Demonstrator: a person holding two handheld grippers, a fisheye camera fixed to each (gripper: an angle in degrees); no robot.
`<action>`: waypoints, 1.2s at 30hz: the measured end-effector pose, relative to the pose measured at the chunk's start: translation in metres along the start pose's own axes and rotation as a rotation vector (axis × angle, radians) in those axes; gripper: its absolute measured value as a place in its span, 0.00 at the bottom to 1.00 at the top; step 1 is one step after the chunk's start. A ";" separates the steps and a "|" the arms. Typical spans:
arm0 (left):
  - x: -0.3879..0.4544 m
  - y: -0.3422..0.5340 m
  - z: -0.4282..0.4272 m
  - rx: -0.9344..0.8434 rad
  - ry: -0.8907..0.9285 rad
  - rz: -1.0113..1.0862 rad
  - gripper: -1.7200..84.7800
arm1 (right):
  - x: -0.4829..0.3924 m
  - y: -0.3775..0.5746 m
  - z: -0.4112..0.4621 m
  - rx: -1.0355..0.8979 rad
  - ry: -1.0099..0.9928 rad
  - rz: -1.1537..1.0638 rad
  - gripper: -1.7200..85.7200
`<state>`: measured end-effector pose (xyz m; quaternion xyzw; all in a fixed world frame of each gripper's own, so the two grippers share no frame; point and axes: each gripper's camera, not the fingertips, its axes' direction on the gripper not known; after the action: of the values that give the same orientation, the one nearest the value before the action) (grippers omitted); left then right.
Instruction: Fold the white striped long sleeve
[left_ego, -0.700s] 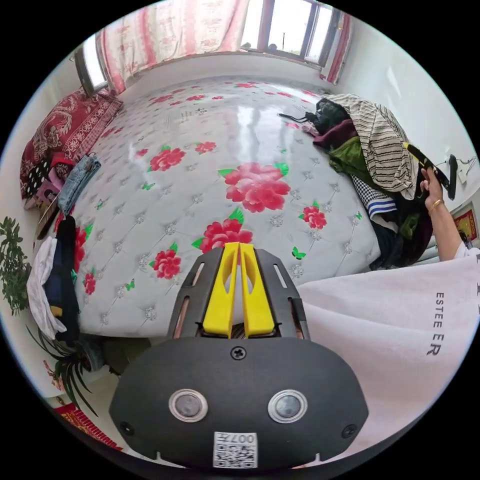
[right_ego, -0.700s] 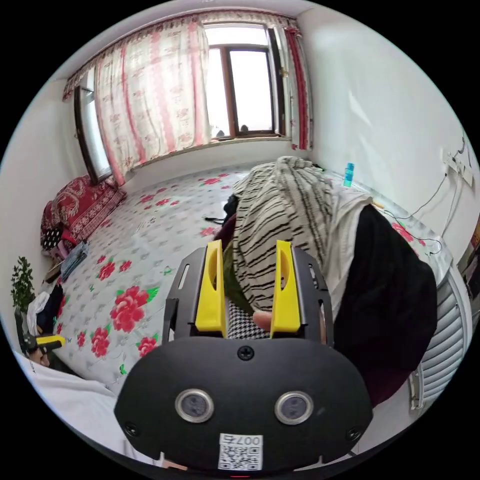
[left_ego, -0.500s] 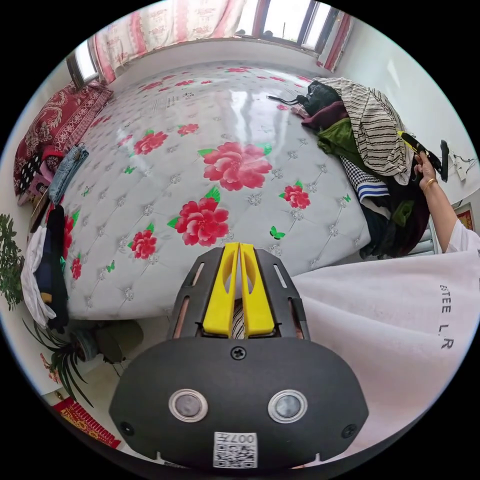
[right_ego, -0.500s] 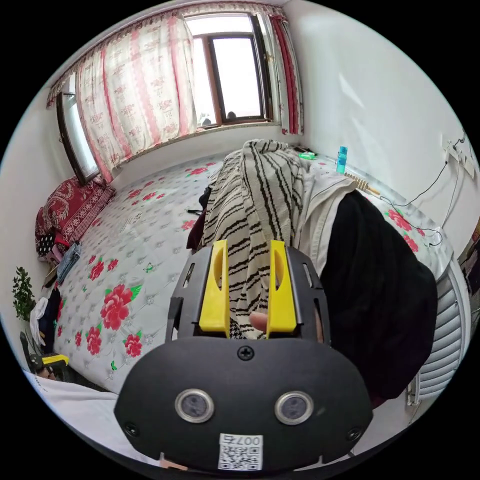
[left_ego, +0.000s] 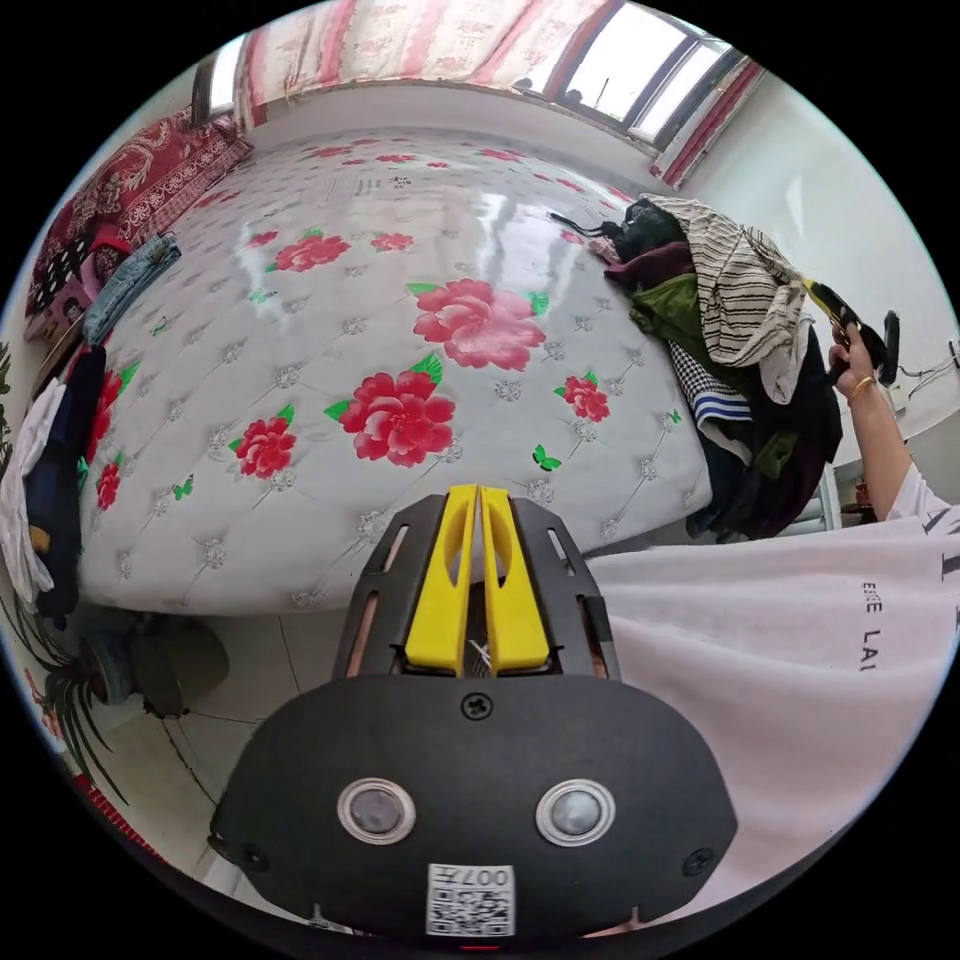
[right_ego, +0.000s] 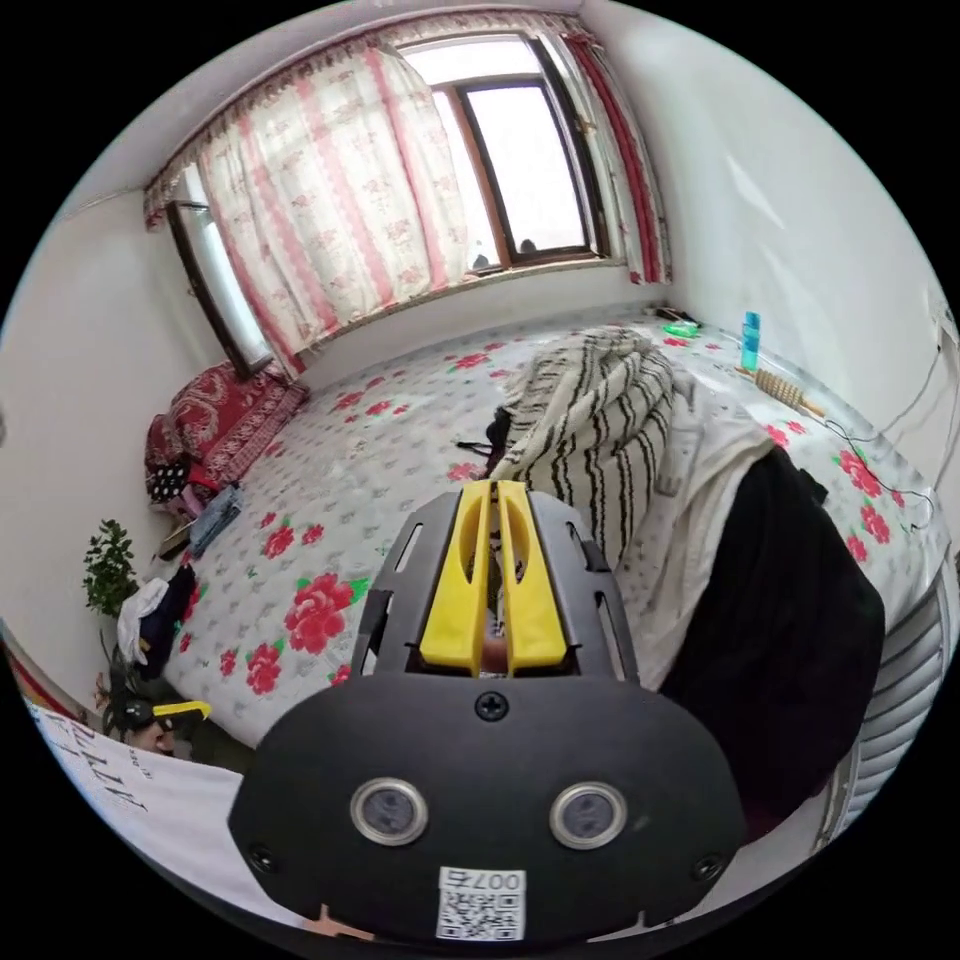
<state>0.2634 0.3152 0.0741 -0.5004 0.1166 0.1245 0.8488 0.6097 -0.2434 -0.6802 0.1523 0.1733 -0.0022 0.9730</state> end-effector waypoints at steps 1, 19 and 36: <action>0.000 0.001 0.001 0.001 0.001 0.014 0.03 | -0.013 -0.007 0.003 -0.002 -0.037 -0.012 0.02; 0.129 -0.012 -0.007 0.296 0.047 0.120 0.13 | -0.228 0.130 0.071 -0.709 -1.224 -0.714 0.02; 0.069 0.091 -0.047 0.404 -0.083 -0.366 0.01 | -0.076 0.104 0.147 -0.666 -0.714 -0.573 0.10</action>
<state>0.2948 0.3232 -0.0450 -0.3283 0.0117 -0.0363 0.9438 0.5940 -0.1917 -0.4923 -0.2262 -0.1409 -0.2628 0.9273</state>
